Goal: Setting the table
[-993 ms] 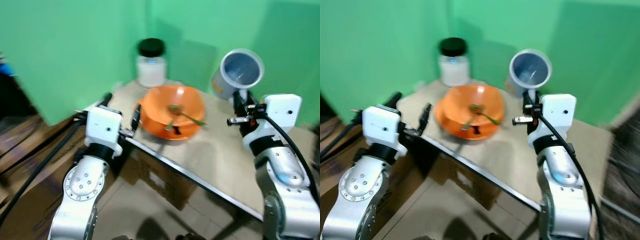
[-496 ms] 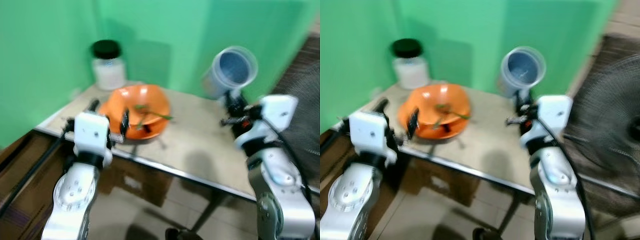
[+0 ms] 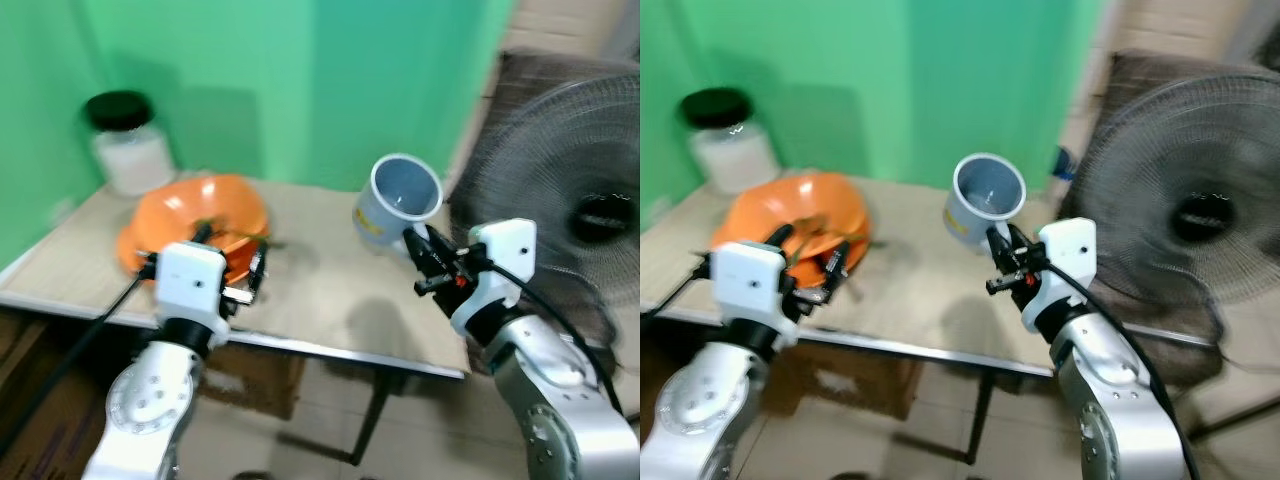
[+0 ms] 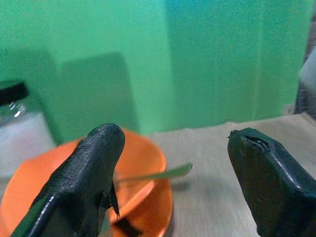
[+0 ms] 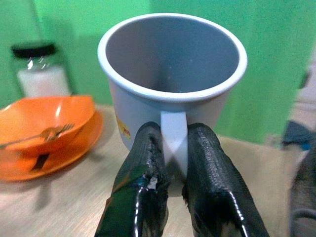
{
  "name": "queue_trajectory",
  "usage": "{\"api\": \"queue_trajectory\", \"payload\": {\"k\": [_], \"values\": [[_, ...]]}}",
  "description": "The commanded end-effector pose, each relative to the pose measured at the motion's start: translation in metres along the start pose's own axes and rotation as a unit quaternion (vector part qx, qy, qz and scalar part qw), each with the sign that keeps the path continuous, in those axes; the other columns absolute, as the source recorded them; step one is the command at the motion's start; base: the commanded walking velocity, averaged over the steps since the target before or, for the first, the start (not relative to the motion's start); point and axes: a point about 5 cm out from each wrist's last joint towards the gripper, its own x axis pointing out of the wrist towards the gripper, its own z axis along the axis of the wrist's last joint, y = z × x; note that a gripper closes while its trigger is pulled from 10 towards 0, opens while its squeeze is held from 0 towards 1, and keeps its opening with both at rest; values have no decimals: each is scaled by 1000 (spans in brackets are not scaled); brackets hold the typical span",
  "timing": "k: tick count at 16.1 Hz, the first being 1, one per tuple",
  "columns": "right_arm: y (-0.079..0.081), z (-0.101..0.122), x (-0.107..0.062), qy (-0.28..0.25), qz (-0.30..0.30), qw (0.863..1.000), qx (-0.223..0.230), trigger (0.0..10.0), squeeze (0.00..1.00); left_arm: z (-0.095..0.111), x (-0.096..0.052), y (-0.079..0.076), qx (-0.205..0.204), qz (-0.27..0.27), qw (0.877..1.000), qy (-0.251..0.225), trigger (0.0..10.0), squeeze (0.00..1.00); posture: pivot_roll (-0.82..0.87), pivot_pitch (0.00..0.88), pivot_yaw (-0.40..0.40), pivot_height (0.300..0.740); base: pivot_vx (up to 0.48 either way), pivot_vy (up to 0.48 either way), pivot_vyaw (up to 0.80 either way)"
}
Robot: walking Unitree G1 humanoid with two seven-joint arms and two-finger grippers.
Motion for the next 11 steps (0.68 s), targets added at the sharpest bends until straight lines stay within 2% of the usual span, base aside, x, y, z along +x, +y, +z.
{"api": "queue_trajectory", "payload": {"k": [1,4,6,7,8,9,11], "values": [[0,5,-2,-13,-4,1000,1,10000,0,-3,1,0,1,0,1000,7,10000,0,53,0,-29,740,0,0,-800],[-15,14,-2,-45,-81,996,4,10000,0,1,5,2,0,-1,1000,-3,10000,0,31,0,-15,740,0,0,-800],[-29,26,-4,-86,-156,984,-1,10000,0,-1,9,3,11,-12,1000,-1,10000,0,25,0,-4,740,0,0,-800],[-30,26,-5,-89,-171,981,19,10000,0,1,11,4,13,-16,1000,-4,10000,0,23,0,0,740,0,0,-800],[-31,24,-7,-90,-177,980,20,10000,0,-1,12,6,17,-11,1000,-1,10000,0,17,0,8,740,0,0,-800],[-35,23,-9,-98,-198,975,2,10000,0,-3,14,5,12,-12,1000,1,10000,0,16,0,12,740,0,0,-800],[-40,14,-9,-68,-218,973,-18,10000,0,-8,15,3,6,-17,1000,10,10000,0,1,0,14,740,0,0,-800]]}}
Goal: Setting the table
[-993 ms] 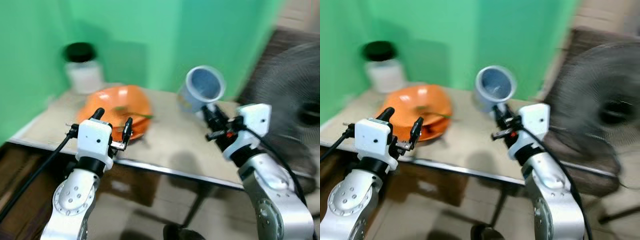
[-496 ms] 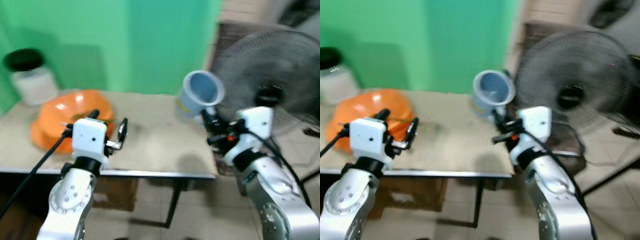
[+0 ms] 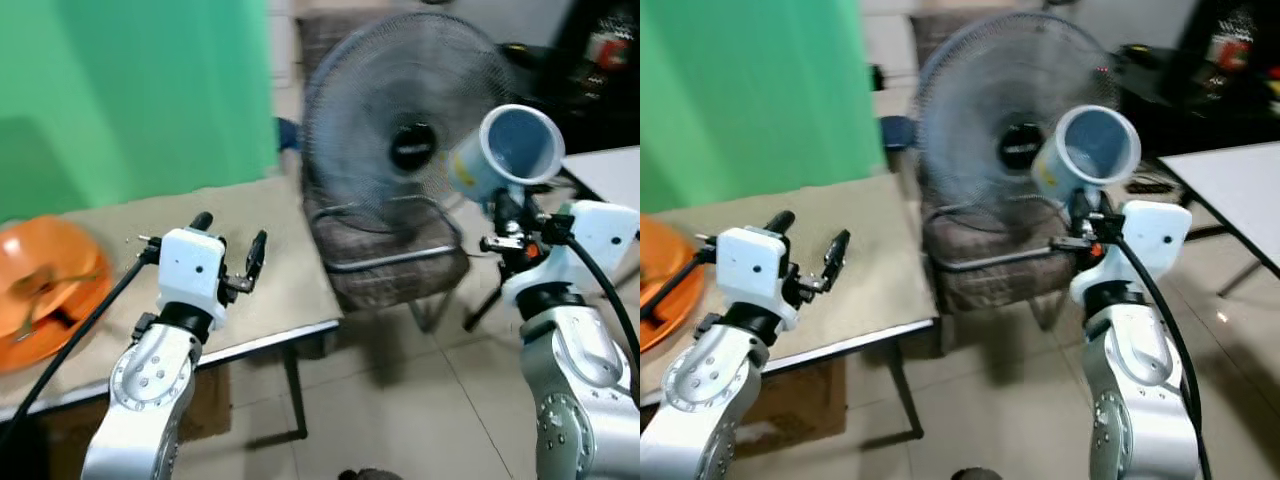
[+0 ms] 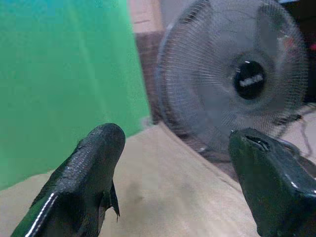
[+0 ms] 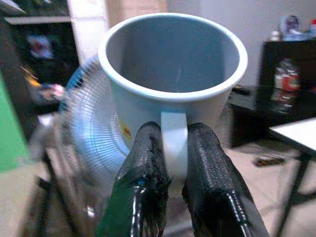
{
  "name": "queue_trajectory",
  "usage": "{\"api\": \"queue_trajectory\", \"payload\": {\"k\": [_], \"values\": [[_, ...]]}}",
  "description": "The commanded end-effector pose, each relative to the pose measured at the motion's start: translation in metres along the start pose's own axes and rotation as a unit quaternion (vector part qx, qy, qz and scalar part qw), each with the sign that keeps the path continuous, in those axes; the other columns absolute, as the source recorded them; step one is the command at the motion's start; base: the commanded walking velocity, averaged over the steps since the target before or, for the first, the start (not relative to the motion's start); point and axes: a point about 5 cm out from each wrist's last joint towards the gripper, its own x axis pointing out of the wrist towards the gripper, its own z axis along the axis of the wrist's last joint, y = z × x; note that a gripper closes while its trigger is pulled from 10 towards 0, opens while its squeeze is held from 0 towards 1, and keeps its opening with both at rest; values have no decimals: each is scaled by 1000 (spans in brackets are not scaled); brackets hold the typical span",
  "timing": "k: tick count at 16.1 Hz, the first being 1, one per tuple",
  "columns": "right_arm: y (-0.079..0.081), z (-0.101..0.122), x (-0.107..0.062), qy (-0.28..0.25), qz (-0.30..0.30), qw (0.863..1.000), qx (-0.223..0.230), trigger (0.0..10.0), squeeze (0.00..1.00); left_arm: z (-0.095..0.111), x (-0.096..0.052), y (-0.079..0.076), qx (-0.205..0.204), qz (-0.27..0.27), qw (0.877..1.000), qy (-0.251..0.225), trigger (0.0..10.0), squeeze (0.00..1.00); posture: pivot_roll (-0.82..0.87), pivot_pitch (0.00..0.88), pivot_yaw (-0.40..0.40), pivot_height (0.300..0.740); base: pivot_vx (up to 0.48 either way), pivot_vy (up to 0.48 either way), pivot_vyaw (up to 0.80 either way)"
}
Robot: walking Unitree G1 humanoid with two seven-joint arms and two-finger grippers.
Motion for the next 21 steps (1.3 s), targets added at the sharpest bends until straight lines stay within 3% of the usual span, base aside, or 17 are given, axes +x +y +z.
{"api": "queue_trajectory", "payload": {"k": [1,2,4,7,11,14,21], "values": [[4,-7,-2,29,24,999,10,10000,0,-2,-1,1,-9,3,1000,5,10000,0,-1,0,18,740,0,0,-800],[4,-9,-4,36,31,999,13,10000,0,-2,-2,1,-14,4,1000,7,10000,0,-1,0,18,740,0,0,-800],[-1,-21,-15,73,44,996,-22,10000,0,-10,-6,-1,-16,1,1000,27,10000,0,3,0,11,740,0,0,-800],[-3,-30,-15,91,48,994,-47,10000,0,-16,-5,3,-9,13,999,34,10000,0,7,0,3,740,0,0,-800],[-2,-34,-15,108,37,992,-56,10000,0,-17,-8,7,-10,25,999,35,10000,0,12,0,-1,740,0,0,-800],[-3,-35,-7,111,29,992,-58,10000,0,-16,0,7,-13,26,999,35,10000,0,13,0,5,740,0,0,-800],[-8,-33,-12,119,12,991,-68,10000,0,-15,-1,5,-10,32,999,22,10000,0,-3,0,6,740,0,0,-800]]}}
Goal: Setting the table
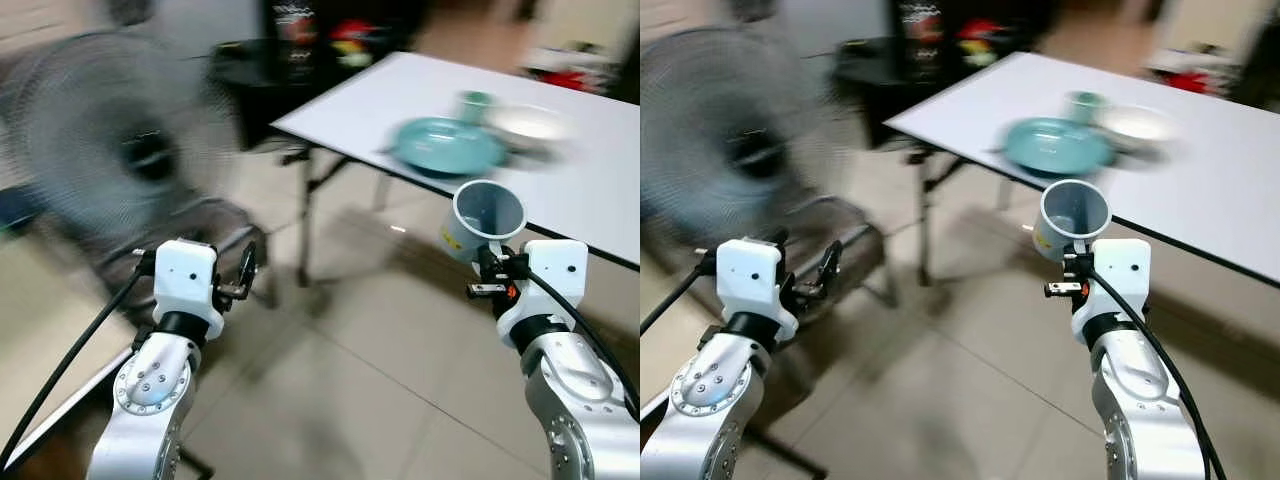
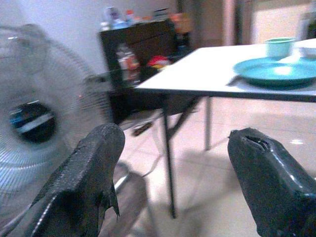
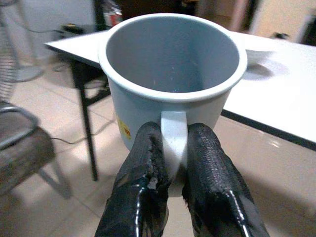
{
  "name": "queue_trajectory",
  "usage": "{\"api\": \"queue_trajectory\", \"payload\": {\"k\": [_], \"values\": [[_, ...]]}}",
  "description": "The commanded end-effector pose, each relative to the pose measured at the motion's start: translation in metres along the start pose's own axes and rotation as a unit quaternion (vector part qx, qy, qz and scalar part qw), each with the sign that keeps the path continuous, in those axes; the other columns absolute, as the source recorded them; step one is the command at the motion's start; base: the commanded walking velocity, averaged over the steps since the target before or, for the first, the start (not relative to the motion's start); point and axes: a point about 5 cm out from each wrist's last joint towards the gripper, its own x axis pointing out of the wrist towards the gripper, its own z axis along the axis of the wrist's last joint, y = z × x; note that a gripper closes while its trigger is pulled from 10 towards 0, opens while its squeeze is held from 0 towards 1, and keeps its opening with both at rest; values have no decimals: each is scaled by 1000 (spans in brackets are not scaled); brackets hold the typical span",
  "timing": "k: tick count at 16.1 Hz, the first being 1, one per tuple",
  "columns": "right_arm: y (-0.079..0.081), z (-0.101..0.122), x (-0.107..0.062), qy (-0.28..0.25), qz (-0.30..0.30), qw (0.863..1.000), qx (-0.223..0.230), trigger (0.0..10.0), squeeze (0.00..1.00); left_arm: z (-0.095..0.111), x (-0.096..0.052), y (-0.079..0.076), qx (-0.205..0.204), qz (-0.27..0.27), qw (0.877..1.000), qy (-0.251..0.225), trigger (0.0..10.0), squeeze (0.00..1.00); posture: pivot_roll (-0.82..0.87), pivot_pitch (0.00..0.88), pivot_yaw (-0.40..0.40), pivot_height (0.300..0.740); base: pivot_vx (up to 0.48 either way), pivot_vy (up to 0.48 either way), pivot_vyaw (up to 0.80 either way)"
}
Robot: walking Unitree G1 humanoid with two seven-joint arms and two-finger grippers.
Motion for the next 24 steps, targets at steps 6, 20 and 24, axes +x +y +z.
{"api": "queue_trajectory", "payload": {"k": [6,20,24], "values": [[-6,8,-5,-11,-22,1000,-10,10000,0,-1,-3,-6,-8,-30,1000,2,10000,0,-12,0,16,740,0,0,-800],[-3,11,-6,-16,-14,1000,-15,10000,0,1,4,-6,-8,-42,999,-4,10000,0,-31,0,30,740,297,0,-773],[8,16,6,-27,46,998,-28,10000,0,0,6,-2,-4,-34,999,-2,10000,0,-25,0,30,740,327,0,0]]}}
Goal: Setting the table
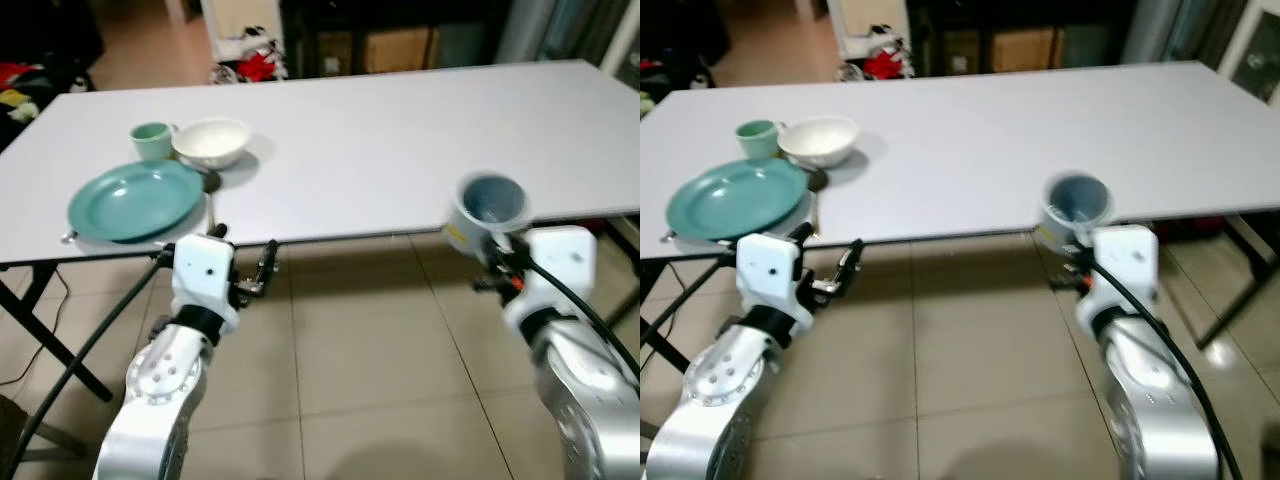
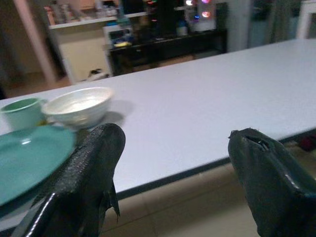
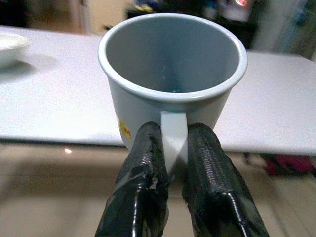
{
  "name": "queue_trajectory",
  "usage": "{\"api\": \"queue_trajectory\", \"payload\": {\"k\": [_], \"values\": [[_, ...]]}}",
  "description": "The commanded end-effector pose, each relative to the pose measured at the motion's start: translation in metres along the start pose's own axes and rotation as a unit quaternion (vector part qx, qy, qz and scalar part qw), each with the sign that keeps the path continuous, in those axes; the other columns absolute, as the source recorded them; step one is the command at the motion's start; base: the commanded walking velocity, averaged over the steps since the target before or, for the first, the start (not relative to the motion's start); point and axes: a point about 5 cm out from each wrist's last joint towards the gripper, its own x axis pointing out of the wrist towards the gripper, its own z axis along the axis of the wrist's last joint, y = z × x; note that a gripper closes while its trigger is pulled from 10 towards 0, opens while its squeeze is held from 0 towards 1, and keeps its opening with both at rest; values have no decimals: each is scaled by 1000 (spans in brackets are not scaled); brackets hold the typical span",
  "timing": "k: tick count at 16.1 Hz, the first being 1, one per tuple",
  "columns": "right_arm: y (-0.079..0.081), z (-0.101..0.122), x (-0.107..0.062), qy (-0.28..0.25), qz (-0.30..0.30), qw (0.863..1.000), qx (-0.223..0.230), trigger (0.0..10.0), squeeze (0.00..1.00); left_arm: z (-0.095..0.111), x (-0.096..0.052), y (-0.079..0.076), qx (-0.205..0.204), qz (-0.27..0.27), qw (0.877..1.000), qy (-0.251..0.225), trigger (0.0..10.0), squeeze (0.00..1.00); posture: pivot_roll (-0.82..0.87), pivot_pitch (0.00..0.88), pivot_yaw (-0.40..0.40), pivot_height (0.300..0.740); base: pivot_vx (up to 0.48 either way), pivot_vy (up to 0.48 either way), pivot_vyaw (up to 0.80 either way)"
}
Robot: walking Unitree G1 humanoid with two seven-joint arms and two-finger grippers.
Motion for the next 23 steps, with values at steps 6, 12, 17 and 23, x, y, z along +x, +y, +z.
{"api": "queue_trajectory", "payload": {"k": [6,12,17,23], "values": [[12,3,7,-9,62,998,-12,10000,0,0,-3,6,7,19,1000,2,10000,0,-20,0,9,740,340,0,0],[10,-1,7,2,69,998,-14,10000,0,-1,-1,3,8,14,1000,0,10000,0,-22,0,9,740,344,0,0],[11,1,10,-5,69,997,-19,10000,0,0,0,4,10,11,1000,-3,10000,0,-19,0,10,740,343,0,0],[11,0,11,-4,68,997,-24,10000,0,1,1,3,10,7,1000,-3,10000,0,-17,0,17,740,343,0,0]]}}
